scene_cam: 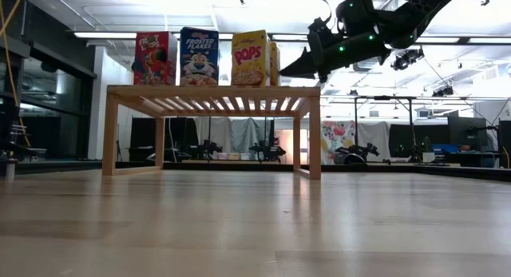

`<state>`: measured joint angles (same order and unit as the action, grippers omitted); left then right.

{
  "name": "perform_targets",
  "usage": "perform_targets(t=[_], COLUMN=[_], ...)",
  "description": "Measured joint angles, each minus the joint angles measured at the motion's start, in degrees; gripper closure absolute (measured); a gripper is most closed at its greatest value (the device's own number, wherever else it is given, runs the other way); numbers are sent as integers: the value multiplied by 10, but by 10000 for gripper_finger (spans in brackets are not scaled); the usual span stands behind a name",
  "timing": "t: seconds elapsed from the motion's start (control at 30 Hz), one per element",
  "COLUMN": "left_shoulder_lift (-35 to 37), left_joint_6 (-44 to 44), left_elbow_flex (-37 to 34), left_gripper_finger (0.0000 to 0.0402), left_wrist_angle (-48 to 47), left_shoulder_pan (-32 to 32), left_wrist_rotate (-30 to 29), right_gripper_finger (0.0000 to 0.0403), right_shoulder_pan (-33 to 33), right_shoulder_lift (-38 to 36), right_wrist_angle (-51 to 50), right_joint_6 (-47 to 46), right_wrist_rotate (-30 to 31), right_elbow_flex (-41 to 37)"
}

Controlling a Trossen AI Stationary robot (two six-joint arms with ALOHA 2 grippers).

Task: Stack cereal on shelf
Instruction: Put the yellow cereal box on the shelf aligned with the other yellow cereal box, then adjust the cereal boxes on the shelf

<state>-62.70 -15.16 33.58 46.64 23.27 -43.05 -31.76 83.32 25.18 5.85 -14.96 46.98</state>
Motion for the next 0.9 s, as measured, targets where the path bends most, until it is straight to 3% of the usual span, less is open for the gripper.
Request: perform_targets(t=[0.2,0.57,0.77,0.9], left_shoulder_lift=[-12,-36,32,62], left_joint_6=[51,180,180,217], left_elbow_flex=[0,0,56,58], left_gripper_finger=[270,271,275,314], left_wrist_angle=[-72,-186,-334,-424], left_shoulder_pan=[-13,-91,-49,-22], left_wrist_rotate=[18,35,33,-55], right_gripper_finger=[403,403,403,403], right_shoulder_pan=[-1,-2,-5,-5], right_shoulder_lift=[14,5,5,5], right_wrist_angle=[5,4,-22,-28], right_joint_6=[1,5,15,21], right_wrist_rotate=[13,13,13,13], right_elbow_flex=[0,0,0,0])
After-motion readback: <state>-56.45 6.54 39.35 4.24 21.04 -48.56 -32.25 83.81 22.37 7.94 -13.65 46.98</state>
